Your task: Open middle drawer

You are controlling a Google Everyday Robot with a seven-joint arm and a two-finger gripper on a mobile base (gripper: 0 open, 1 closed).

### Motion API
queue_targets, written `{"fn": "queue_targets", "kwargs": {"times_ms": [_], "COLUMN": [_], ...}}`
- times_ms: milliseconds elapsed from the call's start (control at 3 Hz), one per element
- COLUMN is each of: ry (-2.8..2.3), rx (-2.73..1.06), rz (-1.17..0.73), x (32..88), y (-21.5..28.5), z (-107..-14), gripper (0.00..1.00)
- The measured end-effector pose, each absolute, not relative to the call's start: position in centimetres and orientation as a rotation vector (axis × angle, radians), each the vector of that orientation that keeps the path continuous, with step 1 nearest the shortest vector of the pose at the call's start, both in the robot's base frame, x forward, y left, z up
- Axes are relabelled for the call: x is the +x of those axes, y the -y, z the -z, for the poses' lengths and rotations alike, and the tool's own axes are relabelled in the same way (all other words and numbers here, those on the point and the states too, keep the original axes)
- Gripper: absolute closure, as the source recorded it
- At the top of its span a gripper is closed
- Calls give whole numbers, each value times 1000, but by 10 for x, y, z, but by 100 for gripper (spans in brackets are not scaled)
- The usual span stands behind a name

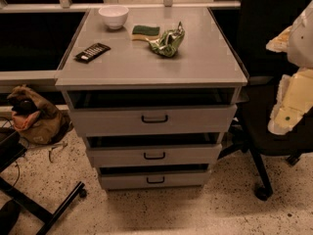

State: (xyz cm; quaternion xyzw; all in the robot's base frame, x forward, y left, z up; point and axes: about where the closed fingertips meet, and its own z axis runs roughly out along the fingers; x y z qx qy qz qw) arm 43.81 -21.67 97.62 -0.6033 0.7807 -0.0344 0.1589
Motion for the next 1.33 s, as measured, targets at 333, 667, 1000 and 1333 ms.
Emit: {"fn": "queue_targets", "kwargs": {"times_ms": [333,667,1000,1333], "ry": [-2232,-2218,-2200,-2200], "rx": [-1725,-1753,-1778,-1782], "rz": [98,-34,-303,-575], "x": [438,437,433,418], "y": [217,200,166,134], "z": [-976,-936,-850,-758], "gripper": [0,0,0,0]}}
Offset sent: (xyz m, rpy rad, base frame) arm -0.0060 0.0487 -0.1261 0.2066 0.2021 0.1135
